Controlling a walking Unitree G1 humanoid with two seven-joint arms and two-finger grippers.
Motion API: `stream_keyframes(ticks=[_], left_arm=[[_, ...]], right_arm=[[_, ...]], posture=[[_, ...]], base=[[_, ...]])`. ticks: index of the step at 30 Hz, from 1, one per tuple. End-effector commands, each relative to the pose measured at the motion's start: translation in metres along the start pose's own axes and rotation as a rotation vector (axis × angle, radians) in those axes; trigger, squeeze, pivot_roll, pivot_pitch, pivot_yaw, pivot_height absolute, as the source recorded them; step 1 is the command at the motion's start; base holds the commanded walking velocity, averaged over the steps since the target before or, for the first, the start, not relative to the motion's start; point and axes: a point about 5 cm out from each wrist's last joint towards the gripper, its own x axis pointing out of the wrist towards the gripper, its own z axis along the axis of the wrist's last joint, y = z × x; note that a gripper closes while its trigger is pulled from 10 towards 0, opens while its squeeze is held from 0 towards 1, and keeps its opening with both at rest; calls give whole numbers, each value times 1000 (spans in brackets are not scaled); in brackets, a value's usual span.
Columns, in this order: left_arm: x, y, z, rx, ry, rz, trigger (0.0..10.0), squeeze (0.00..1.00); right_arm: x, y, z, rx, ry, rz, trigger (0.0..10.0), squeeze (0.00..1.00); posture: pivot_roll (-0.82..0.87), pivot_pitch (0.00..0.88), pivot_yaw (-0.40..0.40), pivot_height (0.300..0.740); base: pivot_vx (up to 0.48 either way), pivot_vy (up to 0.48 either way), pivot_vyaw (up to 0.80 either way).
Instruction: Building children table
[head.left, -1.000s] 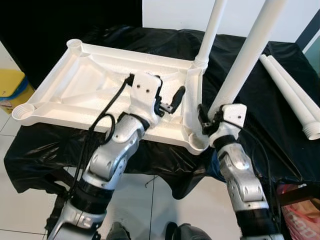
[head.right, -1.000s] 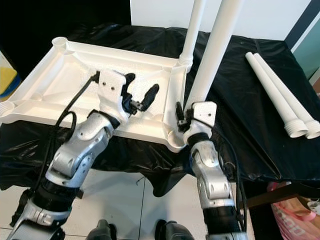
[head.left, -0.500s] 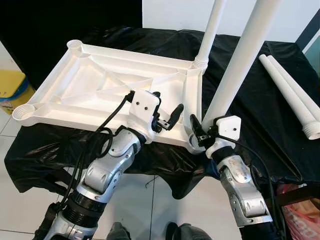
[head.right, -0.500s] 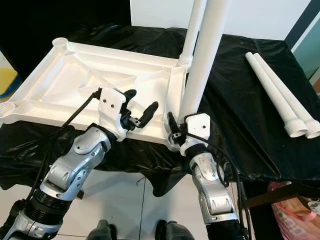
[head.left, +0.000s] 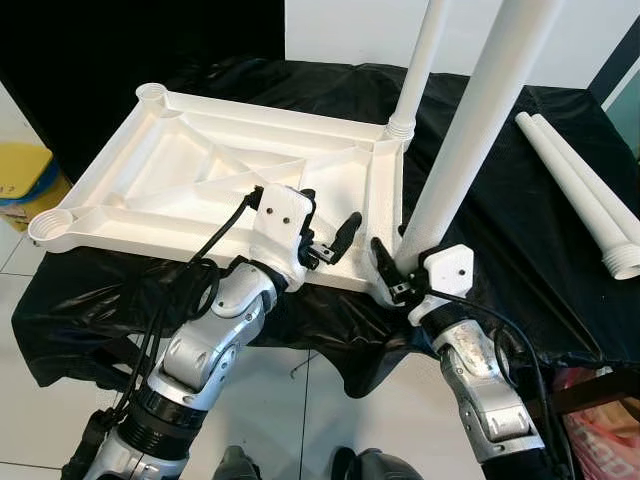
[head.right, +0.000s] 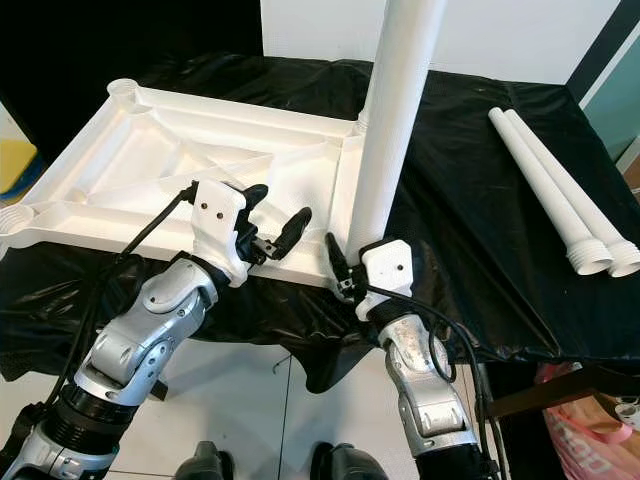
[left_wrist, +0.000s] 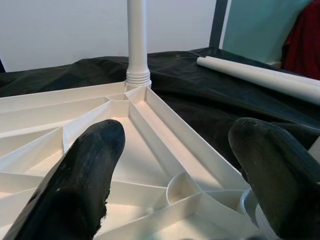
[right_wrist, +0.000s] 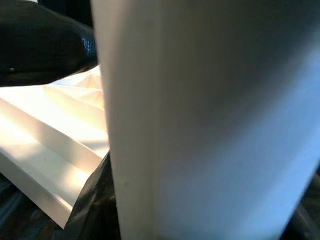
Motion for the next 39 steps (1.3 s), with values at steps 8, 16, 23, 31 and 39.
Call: stream_keyframes(ticks=[8,16,23,31,39], left_arm=[[-4,-18,3,-3,-2,-271,10000,0],[-5,-17,4,-4,-1,-272,10000,0],[-6,-16,5,-2,0,-272,10000,0],[-5,-15,6,-5,0,-278,10000,0],[-4,-15,7,-4,-1,-282,10000,0]], right_arm=[[0,-3,-25,69,107,-13,10000,0],[6,-9,-24,131,99,-44,10000,0],[-1,-11,-30,133,118,-57,10000,0],[-6,-19,-35,169,142,-112,10000,0],[-8,-19,-35,127,140,-95,10000,0]], posture=[[50,145,-84,740],[53,155,-79,740],[50,161,-74,740],[44,170,-65,740],[41,168,-64,740]], base=[[0,0,0],[0,0,0],[0,0,0],[0,0,0],[0,0,0]])
